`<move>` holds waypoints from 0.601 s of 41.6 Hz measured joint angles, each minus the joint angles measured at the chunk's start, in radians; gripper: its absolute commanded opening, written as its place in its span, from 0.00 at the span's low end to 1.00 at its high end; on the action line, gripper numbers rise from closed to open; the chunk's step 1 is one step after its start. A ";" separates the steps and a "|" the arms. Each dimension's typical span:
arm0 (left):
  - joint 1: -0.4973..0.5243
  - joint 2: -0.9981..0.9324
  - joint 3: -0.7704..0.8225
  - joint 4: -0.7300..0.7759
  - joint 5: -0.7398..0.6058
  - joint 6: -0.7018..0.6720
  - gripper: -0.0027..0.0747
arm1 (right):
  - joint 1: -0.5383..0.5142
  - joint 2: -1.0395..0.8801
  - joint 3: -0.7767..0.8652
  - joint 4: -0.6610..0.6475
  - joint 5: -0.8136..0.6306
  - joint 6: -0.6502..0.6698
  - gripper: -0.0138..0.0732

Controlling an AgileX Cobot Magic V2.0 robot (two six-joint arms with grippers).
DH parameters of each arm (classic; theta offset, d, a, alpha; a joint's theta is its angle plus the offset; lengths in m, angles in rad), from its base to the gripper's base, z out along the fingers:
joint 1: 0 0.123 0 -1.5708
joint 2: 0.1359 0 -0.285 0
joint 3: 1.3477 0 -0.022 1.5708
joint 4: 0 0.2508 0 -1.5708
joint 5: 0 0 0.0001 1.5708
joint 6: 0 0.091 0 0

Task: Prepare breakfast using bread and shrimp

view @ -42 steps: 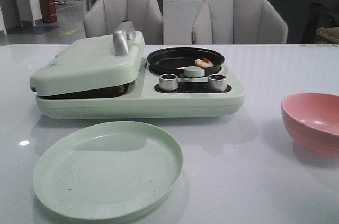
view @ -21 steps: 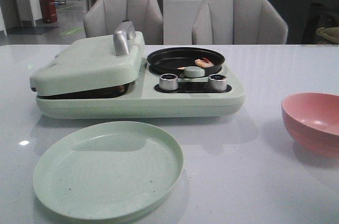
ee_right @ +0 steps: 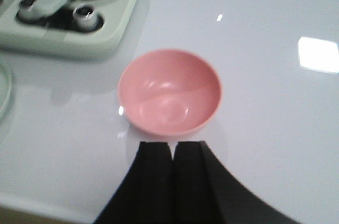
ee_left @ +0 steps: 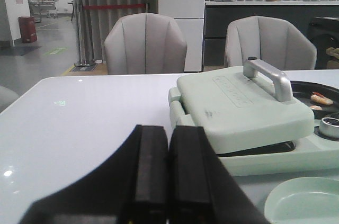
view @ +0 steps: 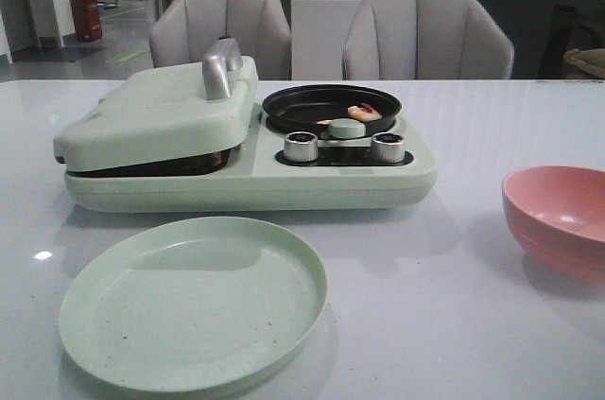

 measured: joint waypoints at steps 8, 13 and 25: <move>0.000 0.000 0.000 0.000 0.000 0.000 0.16 | -0.098 -0.204 0.245 -0.002 -0.271 0.000 0.20; 0.000 0.000 0.000 0.000 0.000 0.000 0.16 | -0.102 -0.265 0.368 0.005 -0.400 0.000 0.20; 0.000 0.000 0.000 0.000 0.000 0.000 0.16 | -0.103 -0.272 0.398 0.054 -0.476 0.000 0.20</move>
